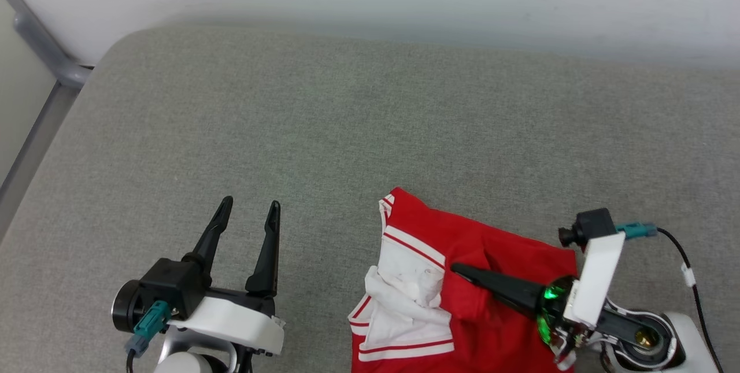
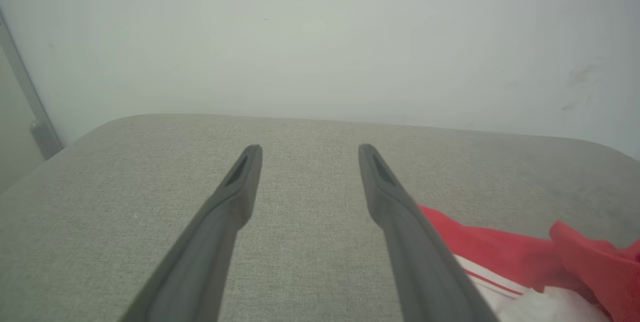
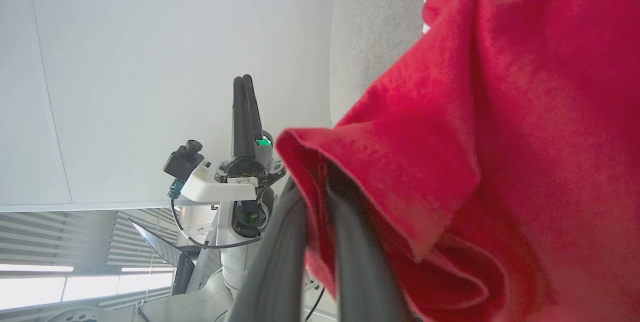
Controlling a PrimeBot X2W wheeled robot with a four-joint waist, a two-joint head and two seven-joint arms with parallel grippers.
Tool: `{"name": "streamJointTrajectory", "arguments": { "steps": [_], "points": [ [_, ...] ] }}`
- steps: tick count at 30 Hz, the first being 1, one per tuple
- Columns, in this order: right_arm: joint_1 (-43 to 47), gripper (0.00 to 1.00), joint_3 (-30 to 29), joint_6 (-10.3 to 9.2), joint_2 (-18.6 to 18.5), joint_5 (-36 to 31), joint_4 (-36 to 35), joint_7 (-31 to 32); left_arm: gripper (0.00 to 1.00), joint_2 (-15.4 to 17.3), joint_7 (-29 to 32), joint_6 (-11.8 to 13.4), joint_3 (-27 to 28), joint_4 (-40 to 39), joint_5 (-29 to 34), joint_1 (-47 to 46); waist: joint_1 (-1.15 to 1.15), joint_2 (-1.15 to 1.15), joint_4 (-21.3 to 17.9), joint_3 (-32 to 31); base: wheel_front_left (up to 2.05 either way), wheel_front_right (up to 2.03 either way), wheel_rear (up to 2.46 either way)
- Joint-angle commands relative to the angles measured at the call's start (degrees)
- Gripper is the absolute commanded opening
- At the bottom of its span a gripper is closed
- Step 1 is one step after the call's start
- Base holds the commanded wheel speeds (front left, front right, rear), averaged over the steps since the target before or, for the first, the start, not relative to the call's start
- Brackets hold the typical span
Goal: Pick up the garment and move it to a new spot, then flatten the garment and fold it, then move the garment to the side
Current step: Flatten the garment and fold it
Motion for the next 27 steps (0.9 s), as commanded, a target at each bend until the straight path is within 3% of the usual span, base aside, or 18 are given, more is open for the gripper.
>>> {"name": "streamJointTrajectory", "arguments": {
  "steps": [1,9,10,11,12,13,14,20,22,27],
  "points": [
    [-2.0,0.00,2.5,-0.03,0.1,0.4,0.0,-1.7,1.00,-0.5,-0.4,-0.2,0.0,0.3,-0.1,-1.1,0.00,0.00,1.3,1.4,0.00,0.00,0.00],
    [-7.5,0.00,8.9,-0.03,0.1,-5.4,4.6,-9.8,1.00,-2.4,-1.0,-1.4,-0.1,1.8,0.2,-3.7,0.00,0.00,3.5,5.8,0.00,0.00,0.00],
    [-7.7,0.04,9.3,-0.02,0.1,-5.8,5.4,-10.0,1.00,-2.7,-1.1,-1.6,-0.1,2.0,0.2,-4.0,0.00,0.00,3.6,6.2,0.00,0.00,0.00],
    [-7.7,0.16,9.7,-0.03,0.1,-6.7,6.2,-10.5,1.00,-2.9,-1.1,-1.6,0.0,2.3,0.3,-4.2,0.00,0.00,3.7,6.5,0.00,0.00,0.00],
    [-7.7,0.16,9.7,-0.03,0.1,-6.7,6.2,-10.5,1.00,-2.9,-1.1,-1.6,0.0,2.3,0.3,-4.2,0.00,0.00,3.7,6.5,0.00,0.00,0.00],
    [-7.8,0.38,9.9,-0.03,0.1,-7.7,6.9,-11.0,1.00,-3.1,-1.2,-1.7,0.1,2.5,0.5,-4.4,0.00,0.00,3.7,6.7,0.00,0.00,0.00],
    [-7.9,1.00,10.3,-0.03,0.0,-8.8,7.8,-12.1,1.00,-3.4,-1.3,-2.0,0.3,2.9,0.6,-4.5,0.00,0.00,3.5,6.9,0.00,0.00,0.00],
    [-8.2,1.00,12.1,-0.03,-0.3,-12.7,5.1,-14.9,1.00,-3.4,-1.4,-2.4,1.0,3.7,1.4,-4.6,0.00,0.00,1.9,6.4,0.00,0.00,0.00],
    [-8.2,1.00,14.3,-0.02,-2.0,-17.8,0.8,-18.2,1.00,-3.1,-1.4,-2.6,1.5,3.7,1.8,-4.5,0.00,0.00,0.4,5.7,0.00,0.00,0.00],
    [-6.9,1.00,16.5,-0.03,-3.6,-23.5,-3.8,-22.4,1.00,-2.7,-1.4,-2.2,2.2,3.6,2.2,-3.7,0.00,0.00,-1.9,4.2,0.00,0.00,0.00]
  ]
}}
